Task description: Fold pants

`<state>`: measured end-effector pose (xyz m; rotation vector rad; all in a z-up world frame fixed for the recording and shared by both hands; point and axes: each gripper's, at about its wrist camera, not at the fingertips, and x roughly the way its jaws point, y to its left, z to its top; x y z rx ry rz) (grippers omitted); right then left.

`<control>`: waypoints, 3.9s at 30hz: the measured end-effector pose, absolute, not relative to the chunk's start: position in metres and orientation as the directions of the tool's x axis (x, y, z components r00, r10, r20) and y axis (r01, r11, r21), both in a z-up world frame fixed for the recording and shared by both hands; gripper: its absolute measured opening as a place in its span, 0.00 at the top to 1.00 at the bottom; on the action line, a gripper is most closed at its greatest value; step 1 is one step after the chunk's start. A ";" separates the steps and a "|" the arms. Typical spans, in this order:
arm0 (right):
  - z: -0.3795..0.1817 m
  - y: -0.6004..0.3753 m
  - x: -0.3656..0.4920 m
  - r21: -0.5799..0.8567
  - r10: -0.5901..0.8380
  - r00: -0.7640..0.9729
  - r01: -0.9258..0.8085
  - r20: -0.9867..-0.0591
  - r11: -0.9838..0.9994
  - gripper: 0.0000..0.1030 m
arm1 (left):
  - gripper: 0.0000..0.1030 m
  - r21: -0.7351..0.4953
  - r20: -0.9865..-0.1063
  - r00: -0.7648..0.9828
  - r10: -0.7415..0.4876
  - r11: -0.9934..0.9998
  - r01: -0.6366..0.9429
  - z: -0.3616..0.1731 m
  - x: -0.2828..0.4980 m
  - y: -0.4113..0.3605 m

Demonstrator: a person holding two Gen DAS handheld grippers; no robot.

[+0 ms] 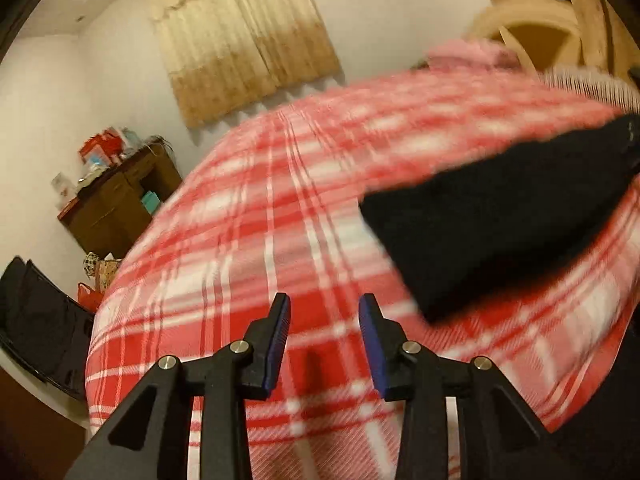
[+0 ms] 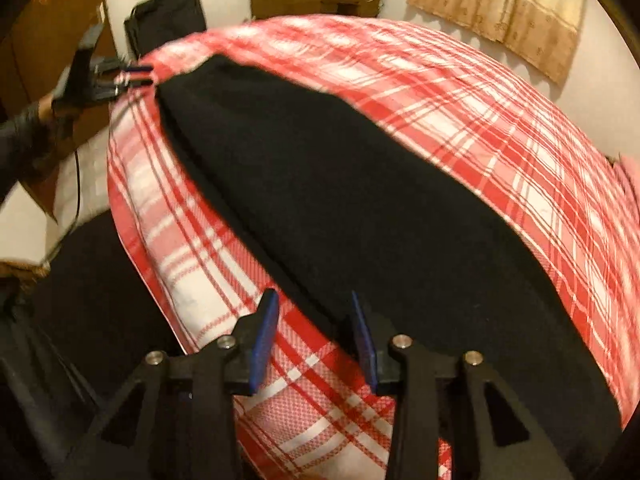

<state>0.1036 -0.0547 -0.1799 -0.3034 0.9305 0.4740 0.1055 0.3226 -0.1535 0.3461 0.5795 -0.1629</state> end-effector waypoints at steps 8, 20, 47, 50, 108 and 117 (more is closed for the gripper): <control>-0.146 -0.061 0.178 0.082 0.304 0.594 -0.371 -0.744 0.925 0.62 | 0.61 0.069 -0.518 0.803 -0.293 0.922 0.381 -0.139 0.129 0.229; -0.183 -0.043 0.261 0.147 0.278 0.515 -0.282 -0.811 0.948 0.62 | 0.61 0.024 -0.651 0.679 -0.339 0.885 0.466 -0.202 0.123 0.182; -0.176 -0.022 0.305 0.413 0.484 0.404 -0.253 -0.777 0.875 0.97 | 0.60 -0.012 -0.579 0.712 -0.397 0.878 0.479 -0.208 0.105 0.199; -0.177 -0.026 0.310 0.382 0.446 0.415 -0.233 -0.793 0.895 0.97 | 0.59 -0.012 -0.580 0.717 -0.387 0.884 0.467 -0.205 0.103 0.197; -0.166 -0.103 0.075 -0.012 0.163 0.674 -0.246 -0.721 0.969 0.44 | 0.52 0.000 -0.611 0.579 -0.539 0.732 0.681 -0.163 0.106 0.052; -0.131 -0.270 0.007 0.178 -0.126 0.773 0.296 -0.622 0.938 0.44 | 0.52 0.056 -0.658 0.422 -0.624 0.518 0.854 -0.157 0.108 -0.093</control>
